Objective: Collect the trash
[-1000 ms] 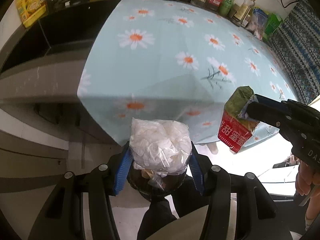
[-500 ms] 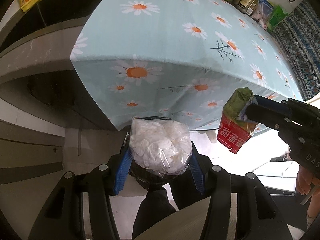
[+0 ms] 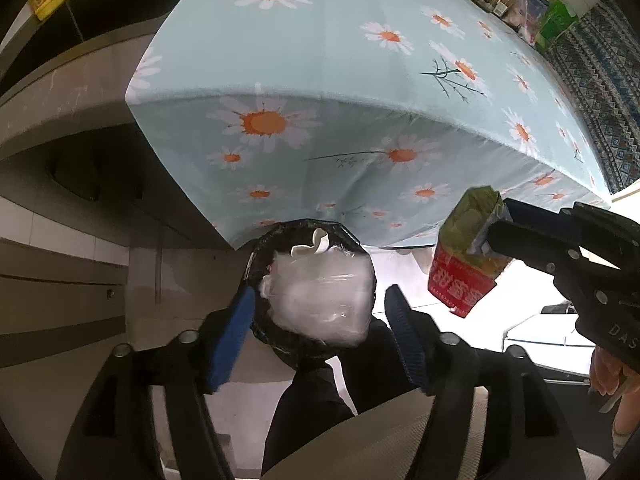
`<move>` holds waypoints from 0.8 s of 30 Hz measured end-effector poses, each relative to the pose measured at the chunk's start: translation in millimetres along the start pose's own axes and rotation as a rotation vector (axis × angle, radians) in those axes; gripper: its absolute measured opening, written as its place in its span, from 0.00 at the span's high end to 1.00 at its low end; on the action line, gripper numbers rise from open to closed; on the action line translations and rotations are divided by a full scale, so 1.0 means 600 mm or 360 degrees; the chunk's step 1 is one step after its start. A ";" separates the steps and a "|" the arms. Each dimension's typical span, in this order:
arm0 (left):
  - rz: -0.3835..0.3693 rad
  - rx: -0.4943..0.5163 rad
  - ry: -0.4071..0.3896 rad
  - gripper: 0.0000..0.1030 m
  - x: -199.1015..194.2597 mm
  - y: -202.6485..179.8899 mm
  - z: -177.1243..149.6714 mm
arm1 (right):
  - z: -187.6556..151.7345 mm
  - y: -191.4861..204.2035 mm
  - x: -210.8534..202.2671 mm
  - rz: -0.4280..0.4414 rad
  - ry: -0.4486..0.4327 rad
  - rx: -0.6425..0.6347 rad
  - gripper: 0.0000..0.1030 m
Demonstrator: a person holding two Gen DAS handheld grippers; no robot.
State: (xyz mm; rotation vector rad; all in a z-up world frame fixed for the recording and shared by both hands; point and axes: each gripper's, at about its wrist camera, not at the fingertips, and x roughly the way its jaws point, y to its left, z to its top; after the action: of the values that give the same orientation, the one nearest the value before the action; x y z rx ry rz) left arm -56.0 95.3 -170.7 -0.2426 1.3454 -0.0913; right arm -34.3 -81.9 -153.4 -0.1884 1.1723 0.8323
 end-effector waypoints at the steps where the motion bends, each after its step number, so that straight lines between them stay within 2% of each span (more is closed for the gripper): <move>1: 0.0000 -0.0001 -0.0001 0.36 0.000 0.000 0.000 | -0.001 -0.001 0.000 0.0004 0.0001 0.0007 0.78; 4: 0.0004 -0.0002 -0.0004 0.36 -0.002 0.002 -0.001 | -0.002 -0.002 -0.001 0.0022 0.0003 0.0017 0.78; 6: 0.0007 -0.0006 -0.0004 0.36 -0.002 0.003 -0.002 | -0.004 -0.004 -0.003 0.0041 0.0003 0.0038 0.72; 9: 0.0015 -0.0009 -0.0005 0.36 -0.004 0.005 -0.003 | -0.005 -0.005 -0.004 0.0079 0.0007 0.0064 0.69; 24: 0.0020 -0.0015 -0.0033 0.36 -0.017 0.006 -0.010 | -0.013 -0.002 -0.025 0.0039 -0.0031 0.0094 0.61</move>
State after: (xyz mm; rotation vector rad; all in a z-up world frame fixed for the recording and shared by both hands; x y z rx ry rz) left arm -64.4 100.4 -163.2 -0.2425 1.3266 -0.0716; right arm -41.3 -94.3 -143.9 -0.1177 1.1815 0.8185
